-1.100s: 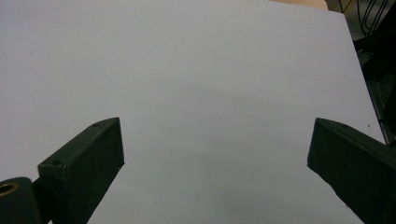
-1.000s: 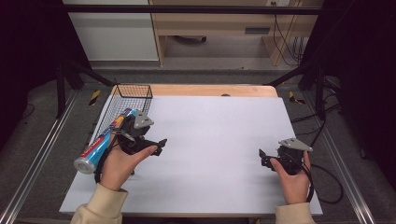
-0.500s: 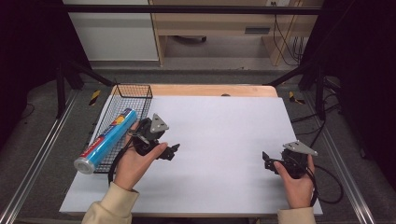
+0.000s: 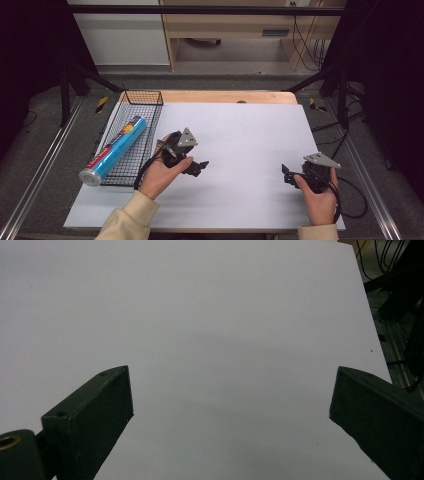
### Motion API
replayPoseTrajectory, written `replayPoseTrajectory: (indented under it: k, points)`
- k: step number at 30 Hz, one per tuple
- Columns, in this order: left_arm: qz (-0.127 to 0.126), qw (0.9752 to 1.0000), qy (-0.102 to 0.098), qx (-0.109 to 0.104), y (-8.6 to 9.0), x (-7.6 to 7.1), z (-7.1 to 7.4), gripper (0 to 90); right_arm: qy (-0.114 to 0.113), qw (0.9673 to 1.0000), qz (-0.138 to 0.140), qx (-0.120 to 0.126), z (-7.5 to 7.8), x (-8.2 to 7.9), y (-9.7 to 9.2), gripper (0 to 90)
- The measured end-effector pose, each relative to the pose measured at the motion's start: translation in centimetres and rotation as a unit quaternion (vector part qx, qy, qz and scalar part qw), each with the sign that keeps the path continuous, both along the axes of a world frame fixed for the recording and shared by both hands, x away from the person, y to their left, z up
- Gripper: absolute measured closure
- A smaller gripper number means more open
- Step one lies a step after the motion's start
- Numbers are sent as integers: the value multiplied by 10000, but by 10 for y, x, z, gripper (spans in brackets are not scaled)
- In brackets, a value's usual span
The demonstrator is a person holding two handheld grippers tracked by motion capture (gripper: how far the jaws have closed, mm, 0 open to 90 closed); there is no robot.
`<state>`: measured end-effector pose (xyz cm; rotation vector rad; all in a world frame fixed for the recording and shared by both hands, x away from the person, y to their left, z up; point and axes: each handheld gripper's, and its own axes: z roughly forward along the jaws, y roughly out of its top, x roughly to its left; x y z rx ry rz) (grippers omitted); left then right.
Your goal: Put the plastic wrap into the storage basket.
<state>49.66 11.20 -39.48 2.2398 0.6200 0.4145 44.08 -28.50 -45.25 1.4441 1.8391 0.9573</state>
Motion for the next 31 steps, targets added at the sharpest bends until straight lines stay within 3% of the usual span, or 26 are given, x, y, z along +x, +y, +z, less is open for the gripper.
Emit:
replayPoseTrajectory:
  k: [4,10,12,14,18,23,28,30,31]
  points:
    - [-159,9996,-7,-247,-5,5,-17,47,29,10000,-19,-9,-1,-2,-1,41]
    - [-381,9990,57,-207,-6,3,-43,42,74,10000,-18,-45,-3,-4,-1,41]
    - [-418,9991,40,-114,-4,3,-46,42,92,9999,5,-50,-4,-4,-1,41]
    - [-371,9992,40,-155,0,-1,-54,42,187,9998,59,-22,-7,-4,0,42]
    - [-377,9992,54,-108,6,-3,-59,42,245,9997,89,-8,-9,-3,2,41]
    - [-284,9994,-42,-195,17,-8,-62,42,317,9992,242,-95,-14,-1,7,44]
    - [-246,9992,-142,-283,24,-14,-60,42,341,9992,185,-79,-19,1,7,68]
    - [-266,9991,-223,-244,27,-18,-59,42,261,9993,237,-136,-21,3,6,69]
    - [-258,9991,-253,-232,27,-21,-59,42,90,9995,263,-161,-23,4,5,70]
